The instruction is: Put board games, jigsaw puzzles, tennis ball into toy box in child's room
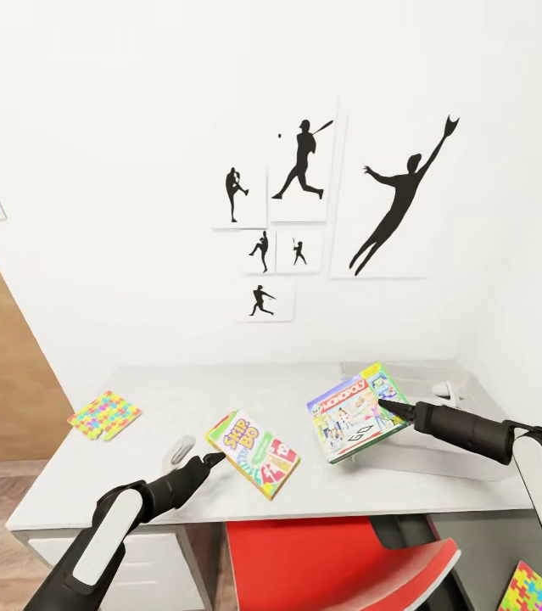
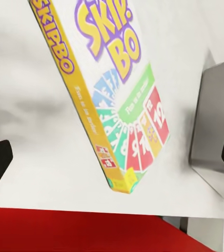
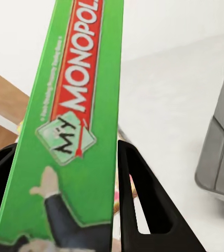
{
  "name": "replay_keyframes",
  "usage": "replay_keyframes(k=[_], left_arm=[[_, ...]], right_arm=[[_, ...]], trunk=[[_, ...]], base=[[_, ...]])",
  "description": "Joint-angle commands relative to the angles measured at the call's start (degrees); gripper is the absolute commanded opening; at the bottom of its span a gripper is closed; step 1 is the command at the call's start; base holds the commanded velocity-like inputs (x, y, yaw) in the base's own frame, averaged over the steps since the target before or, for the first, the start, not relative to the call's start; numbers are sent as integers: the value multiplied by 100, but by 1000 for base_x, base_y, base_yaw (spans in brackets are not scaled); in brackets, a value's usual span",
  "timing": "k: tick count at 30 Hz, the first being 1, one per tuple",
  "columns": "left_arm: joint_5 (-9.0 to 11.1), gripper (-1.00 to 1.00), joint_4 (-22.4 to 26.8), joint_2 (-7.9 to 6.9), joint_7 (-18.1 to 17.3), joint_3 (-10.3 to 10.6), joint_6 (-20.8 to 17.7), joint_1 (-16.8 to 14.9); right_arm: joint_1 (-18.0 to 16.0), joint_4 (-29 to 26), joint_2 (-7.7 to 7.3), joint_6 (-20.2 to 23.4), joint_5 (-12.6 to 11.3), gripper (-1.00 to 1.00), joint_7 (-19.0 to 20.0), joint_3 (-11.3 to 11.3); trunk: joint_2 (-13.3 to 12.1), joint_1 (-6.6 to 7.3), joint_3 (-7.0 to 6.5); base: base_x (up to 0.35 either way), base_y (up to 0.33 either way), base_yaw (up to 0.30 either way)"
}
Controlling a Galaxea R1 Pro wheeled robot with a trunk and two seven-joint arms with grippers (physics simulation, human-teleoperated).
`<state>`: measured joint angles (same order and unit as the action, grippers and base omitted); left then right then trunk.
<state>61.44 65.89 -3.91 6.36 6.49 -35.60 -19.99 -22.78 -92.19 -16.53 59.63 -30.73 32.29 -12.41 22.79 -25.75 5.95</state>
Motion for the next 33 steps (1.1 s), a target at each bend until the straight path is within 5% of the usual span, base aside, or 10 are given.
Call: replay_keyframes(k=[1, 14, 23, 33], left_arm=[[61, 100, 10, -5, 58, 11, -8, -4], [61, 100, 11, -5, 58, 5, -8, -4], [61, 100, 23, -4, 50, 2, -8, -38], [61, 100, 28, -9, 39, -3, -8, -47]], right_arm=[[-7, -1, 0, 26, 32, -100, 49, -7], [-28, -1, -18, 37, 19, -100, 63, -21], [-351, 24, -206, 37, -119, -100, 102, -471], [-431, 27, -224, 37, -176, -100, 105, -583]], trunk=[[13, -4, 13], [13, -4, 13], [13, -4, 13], [13, -4, 13]], base=[[3, -124, 0], [1, -41, 0], [0, -4, -28], [0, -1, -164]])
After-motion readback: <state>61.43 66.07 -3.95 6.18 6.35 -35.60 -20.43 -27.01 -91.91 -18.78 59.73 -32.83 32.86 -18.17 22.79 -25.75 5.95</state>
